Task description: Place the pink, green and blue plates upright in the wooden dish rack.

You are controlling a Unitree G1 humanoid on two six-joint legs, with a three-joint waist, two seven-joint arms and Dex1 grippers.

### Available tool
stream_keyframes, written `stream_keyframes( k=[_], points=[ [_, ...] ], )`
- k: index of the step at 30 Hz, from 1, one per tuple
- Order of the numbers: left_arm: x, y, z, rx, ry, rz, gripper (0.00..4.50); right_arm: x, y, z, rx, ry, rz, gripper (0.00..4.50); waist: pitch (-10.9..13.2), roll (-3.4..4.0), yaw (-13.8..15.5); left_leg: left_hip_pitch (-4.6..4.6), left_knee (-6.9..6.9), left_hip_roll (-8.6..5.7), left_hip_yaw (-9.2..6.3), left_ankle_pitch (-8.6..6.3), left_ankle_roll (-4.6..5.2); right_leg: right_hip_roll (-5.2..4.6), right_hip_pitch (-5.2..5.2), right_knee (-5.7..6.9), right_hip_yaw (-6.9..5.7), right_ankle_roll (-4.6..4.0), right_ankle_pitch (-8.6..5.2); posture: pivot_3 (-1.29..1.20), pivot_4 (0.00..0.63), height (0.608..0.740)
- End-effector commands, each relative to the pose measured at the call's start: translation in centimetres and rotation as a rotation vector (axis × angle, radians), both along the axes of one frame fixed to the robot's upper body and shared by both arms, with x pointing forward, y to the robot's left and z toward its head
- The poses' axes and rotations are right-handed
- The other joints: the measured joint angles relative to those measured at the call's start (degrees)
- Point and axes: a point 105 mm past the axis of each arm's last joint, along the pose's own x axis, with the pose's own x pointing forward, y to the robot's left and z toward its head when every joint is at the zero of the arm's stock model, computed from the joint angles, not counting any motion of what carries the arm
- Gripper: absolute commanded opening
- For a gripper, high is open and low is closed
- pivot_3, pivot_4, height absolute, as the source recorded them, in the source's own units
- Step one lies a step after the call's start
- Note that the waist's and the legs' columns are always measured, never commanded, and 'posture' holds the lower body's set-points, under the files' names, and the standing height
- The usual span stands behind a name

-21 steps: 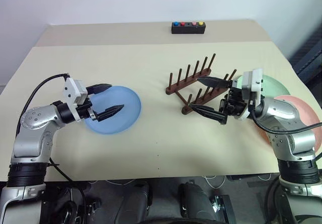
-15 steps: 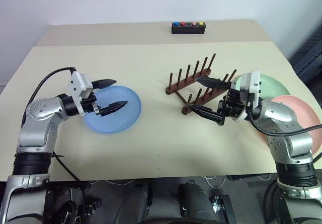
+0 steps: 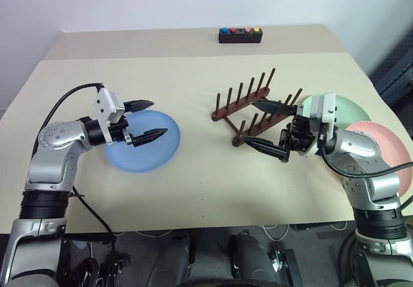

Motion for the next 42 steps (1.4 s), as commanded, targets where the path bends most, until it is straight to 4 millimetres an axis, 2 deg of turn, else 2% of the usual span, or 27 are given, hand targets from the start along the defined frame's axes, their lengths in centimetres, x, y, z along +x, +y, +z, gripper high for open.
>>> stream_keyframes(
  k=[1, 5, 12, 15, 18, 24, 26, 30, 34, 36, 42],
  points=[
    [-0.9, 0.4, 1.9, -0.023, -0.070, 0.013, 4.50, 0.5, -0.7, 1.3, -0.009, -0.076, 0.008, 4.47, 0.00, 0.00, -0.05, 0.00, 0.00, 0.00, 0.00, 0.00, 0.00, 0.00, 0.00, 0.00, 0.00, 0.00, 0.00, 0.00, 0.150, 0.740],
    [-1.4, 0.1, 1.4, -0.030, -0.063, 0.017, 4.50, 1.5, -0.8, 0.8, -0.014, -0.074, -0.002, 4.47, 0.00, 0.00, 0.00, 0.00, 0.00, 0.01, 0.00, 0.00, 0.00, 0.00, 0.00, 0.00, 0.01, 0.00, 0.00, 0.00, 0.150, 0.740],
    [-1.6, -0.8, 2.0, -0.077, -0.013, 0.045, 4.50, 2.0, -1.3, 0.6, -0.037, -0.056, 0.002, 4.47, 0.00, 0.00, 0.16, 0.00, 0.00, 0.01, -0.01, 0.00, 0.00, -0.01, 0.00, 0.00, 0.04, 0.00, 0.00, 0.00, 0.150, 0.740],
    [-1.0, -3.8, 1.0, -0.106, 0.108, 0.017, 4.50, 2.1, -1.4, 0.7, -0.029, -0.058, -0.019, 4.47, 0.00, 0.00, 0.42, 0.00, 0.02, 0.00, 0.00, 0.00, 0.00, -0.02, 0.01, 0.00, 0.03, 0.00, 0.00, 0.00, 0.150, 0.740],
    [-0.4, -7.5, -0.4, -0.045, 0.158, -0.003, 4.50, 2.1, -1.7, 0.4, -0.030, -0.052, -0.053, 4.47, 0.00, -0.01, 0.47, 0.00, 0.10, -0.04, -0.04, 0.00, 0.00, -0.03, 0.12, -0.01, -0.02, 0.01, 0.01, 0.00, 0.150, 0.740],
    [1.0, -11.4, -0.6, -0.016, 0.180, 0.048, 4.50, 1.6, -2.5, 0.9, -0.011, -0.057, -0.115, 4.47, 0.00, -0.01, 0.17, 0.00, 0.07, -0.02, -0.01, 0.03, -0.05, 0.04, 0.03, 0.05, 0.00, 0.02, 0.01, 0.00, 0.150, 0.740],
    [1.1, -13.0, -1.4, 0.026, 0.222, 0.048, 4.50, 1.3, -2.8, 0.8, -0.007, -0.058, -0.136, 4.47, -0.01, -0.01, 0.24, 0.00, 0.08, -0.02, 0.02, 0.04, -0.06, 0.04, 0.03, 0.05, 0.03, 0.02, 0.01, 0.00, 0.150, 0.740],
    [1.8, -14.3, -3.1, 0.103, 0.251, 0.101, 4.50, 1.0, -3.2, 0.7, -0.009, -0.059, -0.169, 4.47, -0.01, -0.01, 0.31, 0.00, 0.09, -0.03, 0.01, 0.04, -0.07, 0.05, 0.04, 0.05, 0.02, 0.02, 0.01, 0.00, 0.150, 0.740],
    [2.1, -16.1, -4.5, 0.173, 0.261, 0.082, 4.50, 1.0, -3.8, 0.9, -0.011, -0.072, -0.208, 4.47, -0.01, -0.01, 0.34, 0.00, 0.10, -0.04, 0.03, 0.06, -0.09, 0.05, 0.05, 0.06, 0.03, 0.02, 0.01, 0.00, 0.150, 0.740],
    [2.8, -16.6, -4.5, 0.141, 0.279, 0.109, 4.50, 0.8, -3.9, 1.0, -0.012, -0.076, -0.214, 4.47, -0.01, -0.01, 0.48, 0.00, 0.11, -0.05, 0.02, 0.07, -0.12, 0.05, 0.05, 0.06, 0.02, 0.02, 0.01, 0.00, 0.150, 0.740],
    [3.3, -18.6, -5.2, 0.107, 0.332, 0.073, 4.50, 0.6, -4.0, 1.0, -0.014, -0.078, -0.232, 4.47, -0.01, -0.01, 0.35, 0.00, 0.12, -0.05, 0.02, 0.08, -0.12, 0.04, 0.07, 0.04, 0.02, 0.02, 0.01, 0.00, 0.150, 0.740]
  ],
)
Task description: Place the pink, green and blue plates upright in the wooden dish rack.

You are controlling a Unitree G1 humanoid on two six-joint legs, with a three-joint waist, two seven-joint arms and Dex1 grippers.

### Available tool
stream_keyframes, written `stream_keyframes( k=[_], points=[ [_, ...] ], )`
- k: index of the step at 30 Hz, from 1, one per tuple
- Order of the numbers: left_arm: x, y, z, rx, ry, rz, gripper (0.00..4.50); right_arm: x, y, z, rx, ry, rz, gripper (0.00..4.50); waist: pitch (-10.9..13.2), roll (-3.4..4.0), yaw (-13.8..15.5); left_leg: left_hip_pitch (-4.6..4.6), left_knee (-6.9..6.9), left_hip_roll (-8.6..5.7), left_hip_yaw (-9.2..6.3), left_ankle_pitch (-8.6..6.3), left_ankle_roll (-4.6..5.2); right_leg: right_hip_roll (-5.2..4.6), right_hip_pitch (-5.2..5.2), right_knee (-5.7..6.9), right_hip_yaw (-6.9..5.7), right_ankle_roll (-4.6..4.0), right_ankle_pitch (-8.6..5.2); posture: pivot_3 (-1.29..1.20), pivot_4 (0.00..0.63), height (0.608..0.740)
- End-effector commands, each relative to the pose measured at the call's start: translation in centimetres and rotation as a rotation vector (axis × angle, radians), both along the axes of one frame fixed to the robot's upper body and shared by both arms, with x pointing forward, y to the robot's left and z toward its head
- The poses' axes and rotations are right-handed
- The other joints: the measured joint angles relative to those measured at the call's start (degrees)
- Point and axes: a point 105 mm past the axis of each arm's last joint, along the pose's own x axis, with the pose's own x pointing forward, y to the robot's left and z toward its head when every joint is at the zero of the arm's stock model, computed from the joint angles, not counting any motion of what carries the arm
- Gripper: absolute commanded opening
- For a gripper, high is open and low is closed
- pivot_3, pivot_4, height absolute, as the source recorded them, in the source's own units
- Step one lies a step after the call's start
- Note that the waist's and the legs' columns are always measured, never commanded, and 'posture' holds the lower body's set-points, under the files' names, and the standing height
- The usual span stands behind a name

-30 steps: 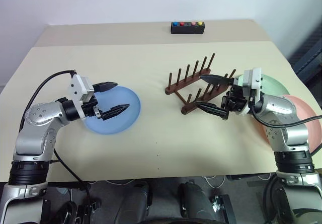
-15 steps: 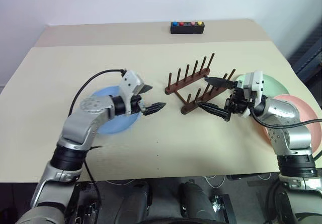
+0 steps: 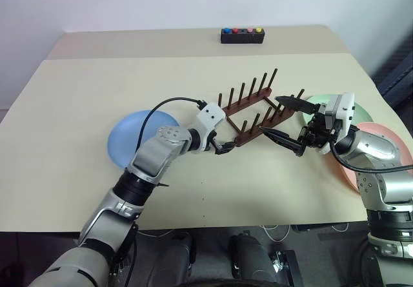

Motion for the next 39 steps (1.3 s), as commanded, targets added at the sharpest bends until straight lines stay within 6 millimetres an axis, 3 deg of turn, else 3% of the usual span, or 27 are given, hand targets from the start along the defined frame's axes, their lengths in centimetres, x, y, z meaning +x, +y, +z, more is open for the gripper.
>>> stream_keyframes(
  k=[1, 16, 19, 24, 25, 32, 39],
  points=[
    [0.2, -0.8, 0.4, -0.020, -0.023, -0.023, 4.50, -0.5, 0.0, 1.3, 0.000, -0.056, -0.002, 4.47, 0.00, 0.00, -0.07, 0.00, 0.00, 0.00, 0.00, 0.00, 0.00, 0.00, 0.00, 0.00, 0.00, 0.00, 0.00, 0.00, 0.150, 0.740],
    [-0.6, -3.0, -1.5, 0.013, -0.014, -0.084, 4.50, -0.7, 0.3, 1.3, 0.001, -0.060, 0.001, 4.47, 0.00, 0.00, 0.00, 0.00, 0.02, -0.01, 0.00, 0.01, -0.02, 0.00, 0.02, 0.00, 0.00, 0.00, 0.00, 0.00, 0.150, 0.740],
    [-0.7, -3.4, -1.8, 0.006, 0.004, -0.094, 3.58, -0.8, 0.2, 1.3, 0.000, -0.062, -0.003, 4.50, 0.00, 0.00, 0.04, 0.00, 0.02, -0.01, 0.00, 0.01, -0.01, -0.01, 0.02, 0.00, 0.00, 0.00, 0.00, 0.00, 0.150, 0.740],
    [-0.6, -3.7, -2.0, -0.002, 0.015, -0.087, 1.06, -1.4, -1.0, 0.9, -0.041, -0.037, -0.012, 4.50, 0.00, 0.00, 0.16, 0.00, 0.02, -0.01, 0.00, 0.00, 0.00, -0.01, 0.03, 0.00, 0.00, 0.00, 0.00, 0.00, 0.150, 0.740],
    [-0.7, -3.7, -2.0, -0.003, 0.018, -0.090, 0.73, -1.8, -1.4, 0.6, -0.062, -0.026, -0.012, 4.50, -0.02, 0.02, 0.33, 0.00, 0.03, -0.01, 0.00, -0.01, 0.02, -0.01, 0.05, 0.00, -0.01, 0.00, 0.00, 0.00, 0.150, 0.740],
    [-0.5, -3.6, -1.8, -0.016, 0.021, -0.074, 0.72, -2.9, -5.3, -0.8, -0.204, 0.051, -0.091, 4.50, -0.02, 0.03, 0.09, 0.20, 0.03, -0.01, -0.02, -0.07, 0.13, 0.00, 0.29, -0.05, -0.03, 0.01, 0.00, 0.00, 0.150, 0.740],
    [-0.2, -3.2, -1.4, 0.021, -0.051, -0.088, 0.72, -2.9, -5.4, -0.5, -0.184, 0.041, -0.106, 4.50, -0.02, 0.02, 0.06, 0.25, 0.03, -0.01, -0.02, -0.07, 0.13, -0.01, 0.37, -0.08, -0.03, 0.02, 0.00, 0.00, 0.150, 0.740]
  ],
)
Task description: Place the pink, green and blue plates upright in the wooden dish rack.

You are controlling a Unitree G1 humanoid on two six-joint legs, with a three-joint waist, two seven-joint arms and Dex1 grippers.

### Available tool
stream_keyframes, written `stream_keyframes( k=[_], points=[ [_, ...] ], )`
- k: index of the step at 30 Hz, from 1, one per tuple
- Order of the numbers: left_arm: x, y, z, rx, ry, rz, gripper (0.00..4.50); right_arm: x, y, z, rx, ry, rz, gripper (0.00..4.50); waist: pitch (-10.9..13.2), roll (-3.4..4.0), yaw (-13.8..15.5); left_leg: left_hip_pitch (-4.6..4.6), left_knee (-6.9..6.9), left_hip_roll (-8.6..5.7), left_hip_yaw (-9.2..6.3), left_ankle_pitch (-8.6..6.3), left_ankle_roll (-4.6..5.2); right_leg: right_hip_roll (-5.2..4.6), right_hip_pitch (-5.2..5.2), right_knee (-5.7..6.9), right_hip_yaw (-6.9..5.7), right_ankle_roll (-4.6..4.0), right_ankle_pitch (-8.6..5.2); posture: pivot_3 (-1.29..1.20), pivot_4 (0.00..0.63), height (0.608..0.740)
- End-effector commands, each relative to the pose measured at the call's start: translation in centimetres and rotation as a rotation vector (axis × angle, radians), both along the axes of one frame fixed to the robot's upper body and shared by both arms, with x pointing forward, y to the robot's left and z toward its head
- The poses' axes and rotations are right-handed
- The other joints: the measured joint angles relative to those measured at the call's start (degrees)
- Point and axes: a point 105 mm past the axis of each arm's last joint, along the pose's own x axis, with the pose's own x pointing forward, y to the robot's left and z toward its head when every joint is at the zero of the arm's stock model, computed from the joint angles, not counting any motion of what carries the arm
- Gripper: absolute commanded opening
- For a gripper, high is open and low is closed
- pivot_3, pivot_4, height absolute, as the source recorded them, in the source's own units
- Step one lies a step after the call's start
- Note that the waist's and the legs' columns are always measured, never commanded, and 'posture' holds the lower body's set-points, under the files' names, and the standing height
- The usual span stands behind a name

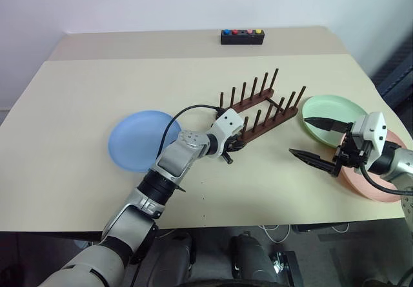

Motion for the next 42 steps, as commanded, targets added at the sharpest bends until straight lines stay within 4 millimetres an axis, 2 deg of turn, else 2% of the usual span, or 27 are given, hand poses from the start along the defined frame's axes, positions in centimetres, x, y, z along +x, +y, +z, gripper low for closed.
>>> stream_keyframes(
  k=[1, 5, 7, 10, 13, 18, 24, 33, 40, 41, 42],
  points=[
    [0.2, 0.4, 0.9, 0.015, -0.074, -0.037, 0.72, 0.0, -0.1, 1.5, 0.021, -0.065, -0.010, 4.50, 0.00, 0.00, -0.01, 0.00, 0.00, 0.00, 0.00, 0.00, 0.00, 0.00, 0.00, 0.00, 0.00, 0.00, 0.00, 0.00, 0.150, 0.740],
    [0.1, 2.7, 2.8, -0.042, -0.073, -0.177, 0.72, 0.1, -0.5, 2.1, 0.047, -0.077, -0.023, 4.50, 0.01, 0.01, -0.15, 0.00, -0.02, 0.03, 0.00, 0.04, -0.07, 0.02, -0.04, 0.01, 0.00, 0.00, 0.00, 0.00, 0.150, 0.740],
    [0.7, 4.5, 3.3, -0.025, -0.125, -0.206, 0.72, 0.0, -1.0, 3.3, 0.089, -0.105, -0.032, 4.50, 0.01, 0.01, -0.09, 0.00, -0.03, 0.03, 0.00, 0.04, -0.07, 0.01, -0.04, 0.00, 0.00, 0.00, 0.00, 0.00, 0.150, 0.740],
    [1.4, 5.9, 4.1, -0.056, -0.152, -0.203, 0.72, -0.3, -1.4, 4.3, 0.115, -0.122, -0.037, 4.50, 0.01, 0.02, 0.11, -0.01, -0.02, 0.02, 0.00, 0.03, -0.06, -0.02, -0.02, -0.03, 0.00, 0.00, 0.00, 0.00, 0.150, 0.740],
    [2.0, 7.2, 4.0, -0.043, -0.181, -0.228, 0.72, -0.5, -1.8, 4.2, 0.103, -0.111, -0.039, 4.50, 0.01, 0.01, 0.26, -0.03, 0.00, 0.01, -0.07, 0.00, 0.00, -0.05, 0.06, -0.14, -0.06, 0.00, 0.00, 0.00, 0.150, 0.740],
    [1.1, 6.7, 4.3, -0.125, -0.212, -0.375, 0.72, -0.5, -1.3, 4.2, 0.102, -0.106, -0.024, 4.50, 0.01, 0.00, 0.07, -0.03, 0.00, 0.00, -0.05, -0.01, 0.01, -0.05, 0.07, -0.19, -0.08, 0.00, 0.00, 0.00, 0.150, 0.740],
    [1.1, 7.1, 1.8, -0.003, -0.147, -0.445, 0.72, -0.5, -1.1, 4.2, 0.101, -0.103, -0.018, 4.50, 0.01, 0.01, -0.10, -0.03, -0.01, 0.01, -0.04, -0.02, 0.04, 0.00, 0.06, -0.17, -0.10, 0.00, 0.00, 0.00, 0.150, 0.740],
    [1.0, 7.4, 0.7, 0.043, -0.096, -0.469, 0.72, -0.4, -0.9, 3.9, 0.103, -0.101, -0.020, 4.50, 0.01, 0.01, -0.09, -0.02, 0.01, 0.00, -0.03, -0.04, 0.07, 0.06, 0.06, -0.13, -0.10, 0.01, 0.01, 0.00, 0.150, 0.740],
    [2.5, 6.9, 2.2, 0.004, -0.190, -0.387, 4.20, -0.2, -0.6, 3.8, 0.102, -0.097, -0.013, 4.50, 0.01, 0.00, -0.09, -0.02, 0.02, 0.00, -0.03, -0.05, 0.09, 0.07, 0.06, -0.12, -0.11, 0.02, 0.01, 0.00, 0.150, 0.740],
    [2.6, 6.9, 2.7, -0.013, -0.199, -0.375, 4.42, -0.2, -0.6, 3.8, 0.103, -0.096, -0.012, 4.50, 0.01, 0.00, -0.10, -0.02, 0.02, 0.01, -0.03, -0.04, 0.09, 0.07, 0.06, -0.12, -0.11, 0.02, 0.01, 0.00, 0.150, 0.740],
    [2.8, 7.0, 3.3, -0.033, -0.213, -0.360, 4.42, -0.1, -0.6, 3.8, 0.104, -0.095, -0.011, 4.50, 0.01, 0.00, -0.10, -0.02, 0.02, 0.01, -0.03, -0.04, 0.09, 0.07, 0.06, -0.11, -0.11, 0.02, 0.01, 0.00, 0.150, 0.740]
  ],
)
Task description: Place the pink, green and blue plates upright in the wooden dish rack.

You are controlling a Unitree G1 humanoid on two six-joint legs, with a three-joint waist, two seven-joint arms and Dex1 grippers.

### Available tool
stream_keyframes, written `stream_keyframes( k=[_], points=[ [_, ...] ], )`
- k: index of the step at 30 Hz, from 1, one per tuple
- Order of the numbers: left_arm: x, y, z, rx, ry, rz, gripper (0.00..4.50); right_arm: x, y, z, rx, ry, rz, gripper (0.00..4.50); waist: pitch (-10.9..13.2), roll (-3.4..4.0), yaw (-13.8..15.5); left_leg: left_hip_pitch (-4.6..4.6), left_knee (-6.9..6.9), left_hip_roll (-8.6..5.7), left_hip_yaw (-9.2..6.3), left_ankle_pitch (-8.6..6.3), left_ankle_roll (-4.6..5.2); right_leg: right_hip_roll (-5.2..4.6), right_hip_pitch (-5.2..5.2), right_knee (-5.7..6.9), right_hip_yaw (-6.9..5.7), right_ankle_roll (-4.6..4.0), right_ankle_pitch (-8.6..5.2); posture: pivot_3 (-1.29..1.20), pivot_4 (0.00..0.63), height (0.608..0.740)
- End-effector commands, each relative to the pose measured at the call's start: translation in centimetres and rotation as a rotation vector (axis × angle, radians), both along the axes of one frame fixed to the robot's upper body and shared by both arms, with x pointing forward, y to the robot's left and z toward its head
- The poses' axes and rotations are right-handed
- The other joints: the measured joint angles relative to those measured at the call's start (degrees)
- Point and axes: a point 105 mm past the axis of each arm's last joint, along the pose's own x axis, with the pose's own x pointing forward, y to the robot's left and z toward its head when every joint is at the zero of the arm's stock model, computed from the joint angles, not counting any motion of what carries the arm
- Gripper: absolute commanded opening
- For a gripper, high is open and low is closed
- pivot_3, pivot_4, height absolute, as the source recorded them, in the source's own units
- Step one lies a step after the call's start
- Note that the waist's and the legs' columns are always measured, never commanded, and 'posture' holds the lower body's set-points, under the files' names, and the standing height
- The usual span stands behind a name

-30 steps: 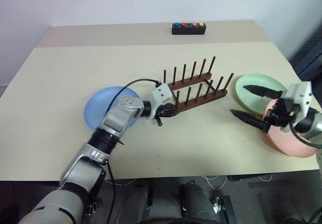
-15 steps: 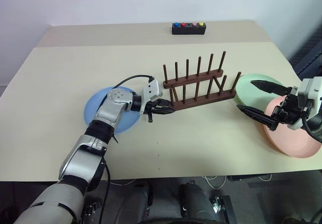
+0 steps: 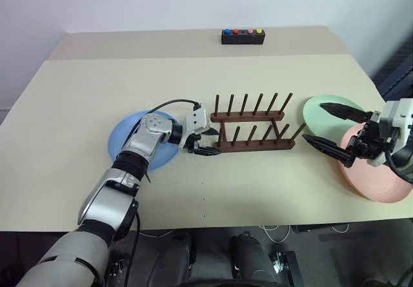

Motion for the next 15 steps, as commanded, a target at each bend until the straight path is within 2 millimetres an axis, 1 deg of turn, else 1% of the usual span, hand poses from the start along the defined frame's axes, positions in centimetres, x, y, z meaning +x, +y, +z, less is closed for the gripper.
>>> stream_keyframes(
  k=[1, 4, 7, 8, 9, 12, 13, 14, 15],
  points=[
    [0.9, 0.0, 3.4, -0.094, -0.080, 0.034, 4.42, -0.1, 0.4, 1.0, -0.006, -0.046, 0.018, 4.50, 0.00, 0.00, 0.00, 0.00, 0.00, 0.00, 0.00, 0.00, 0.00, 0.00, 0.00, 0.00, 0.00, 0.00, 0.00, 0.00, 0.150, 0.740],
    [0.6, 1.0, 5.2, -0.138, -0.025, 0.033, 4.42, 0.0, 0.5, 0.9, 0.001, -0.039, 0.022, 4.50, 0.01, -0.01, -0.05, 0.00, 0.00, 0.00, 0.00, 0.00, 0.00, 0.00, -0.01, 0.01, 0.00, 0.00, 0.00, 0.00, 0.150, 0.740],
    [0.3, 2.2, 7.2, -0.169, -0.019, 0.064, 3.63, 0.4, 0.6, 0.4, 0.032, 0.002, 0.021, 4.50, 0.00, 0.00, -0.11, 0.00, 0.00, 0.01, 0.00, 0.00, 0.00, 0.01, -0.02, 0.03, 0.00, 0.00, 0.00, 0.00, 0.150, 0.740],
    [0.3, 2.6, 7.8, -0.175, -0.033, 0.077, 3.21, 0.6, 0.6, 0.4, 0.044, 0.011, 0.016, 4.50, 0.00, 0.00, -0.12, 0.00, 0.00, 0.01, -0.01, 0.00, -0.01, 0.02, -0.02, 0.03, 0.01, 0.00, 0.00, 0.00, 0.150, 0.740],
    [0.1, 2.9, 8.3, -0.185, -0.039, 0.084, 2.67, 0.8, 0.6, 0.3, 0.055, 0.021, 0.011, 4.50, 0.00, 0.00, -0.11, 0.00, 0.00, 0.01, -0.01, 0.00, 0.00, 0.02, -0.02, 0.03, 0.01, 0.00, 0.00, 0.00, 0.150, 0.740],
    [-0.6, 3.7, 10.0, -0.241, -0.022, 0.094, 1.22, 0.9, 1.0, 0.1, 0.083, 0.047, 0.031, 3.69, 0.00, 0.00, -0.05, 0.00, 0.01, 0.01, -0.01, 0.01, -0.01, -0.02, -0.03, 0.04, 0.03, 0.00, 0.00, 0.00, 0.150, 0.740],
    [-0.7, 3.8, 10.5, -0.271, -0.010, 0.104, 0.73, 0.9, 1.1, 0.1, 0.084, 0.047, 0.034, 3.23, 0.00, 0.00, 0.01, 0.00, 0.01, 0.01, -0.01, 0.01, -0.02, -0.04, -0.02, 0.04, 0.03, 0.00, 0.00, 0.00, 0.150, 0.740],
    [-1.1, 3.9, 11.1, -0.313, 0.025, 0.094, 0.16, 0.9, 1.2, 0.0, 0.085, 0.053, 0.037, 2.66, 0.00, 0.00, 0.04, 0.00, 0.01, 0.01, -0.02, 0.01, -0.02, -0.05, -0.02, 0.04, 0.03, 0.00, 0.00, 0.00, 0.150, 0.740],
    [-1.7, 3.9, 11.5, -0.342, 0.062, 0.073, 0.00, 1.0, 1.3, 0.0, 0.085, 0.055, 0.039, 2.17, 0.00, 0.00, 0.02, -0.01, 0.03, 0.01, -0.02, 0.01, -0.02, -0.05, -0.02, 0.04, 0.02, 0.00, 0.00, 0.00, 0.150, 0.740]
  ],
)
